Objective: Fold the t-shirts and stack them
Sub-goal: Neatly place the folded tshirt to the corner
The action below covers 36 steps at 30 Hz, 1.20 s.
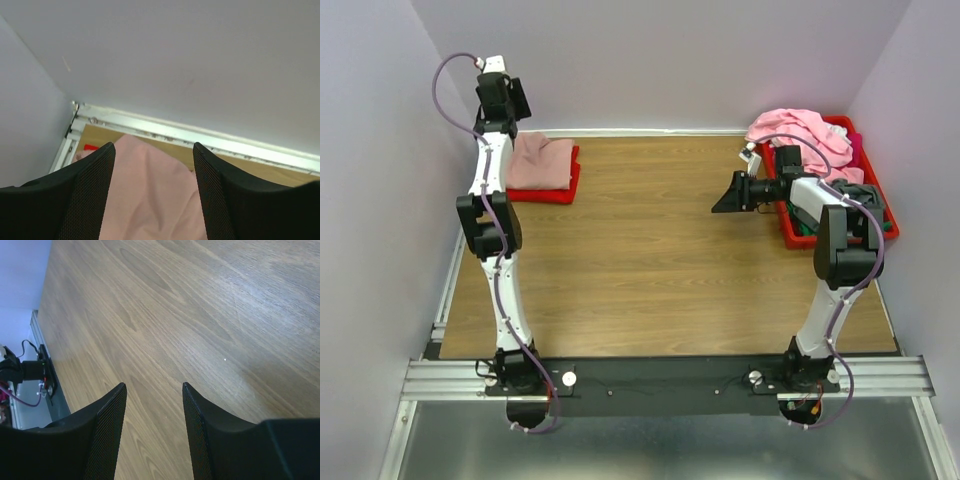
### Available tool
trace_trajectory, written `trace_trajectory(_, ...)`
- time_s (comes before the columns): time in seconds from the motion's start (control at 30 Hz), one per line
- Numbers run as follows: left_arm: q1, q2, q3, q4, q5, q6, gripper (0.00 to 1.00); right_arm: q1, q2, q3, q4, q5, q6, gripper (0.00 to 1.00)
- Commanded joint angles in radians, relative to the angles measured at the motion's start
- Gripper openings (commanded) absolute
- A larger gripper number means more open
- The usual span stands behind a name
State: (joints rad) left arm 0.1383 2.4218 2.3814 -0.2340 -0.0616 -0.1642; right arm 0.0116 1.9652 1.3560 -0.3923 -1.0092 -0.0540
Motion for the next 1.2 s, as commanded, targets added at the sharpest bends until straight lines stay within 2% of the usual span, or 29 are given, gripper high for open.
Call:
trace_trajectory(0.0, 0.014, 0.045, -0.014, -0.033, -0.052, 0.008, 0.71, -0.007, -0.009, -0.005, -0.017, -0.035, -0.009, 0.56)
trace_trajectory(0.07, 0.024, 0.056, -0.030, -0.001, -0.044, 0.006, 0.71, -0.007, -0.002, -0.005, -0.019, -0.038, -0.009, 0.56)
trace_trajectory(0.47, 0.075, 0.180, 0.067, -0.064, -0.015, -0.015, 0.71, -0.030, 0.014, -0.001, -0.025, -0.046, -0.015, 0.56)
trace_trajectory(0.73, 0.104, 0.214, 0.084, -0.085, 0.057, -0.060, 0.71, -0.036, 0.014, 0.000, -0.028, -0.055, -0.015, 0.56)
trace_trajectory(0.87, 0.113, 0.238, 0.102, -0.108, 0.126, -0.080, 0.66, -0.042, 0.012, 0.002, -0.031, -0.060, -0.015, 0.56)
trace_trajectory(1.03, 0.115, 0.243, 0.104, -0.116, 0.148, -0.095, 0.63, -0.052, 0.011, 0.002, -0.033, -0.063, -0.015, 0.56)
trace_trajectory(1.1, 0.121, 0.244, 0.104, -0.116, 0.166, -0.110, 0.57, -0.056, 0.009, 0.002, -0.033, -0.068, -0.014, 0.56)
trace_trajectory(1.17, 0.124, 0.246, 0.104, -0.120, 0.181, -0.121, 0.54, -0.059, 0.008, 0.002, -0.033, -0.069, -0.014, 0.56)
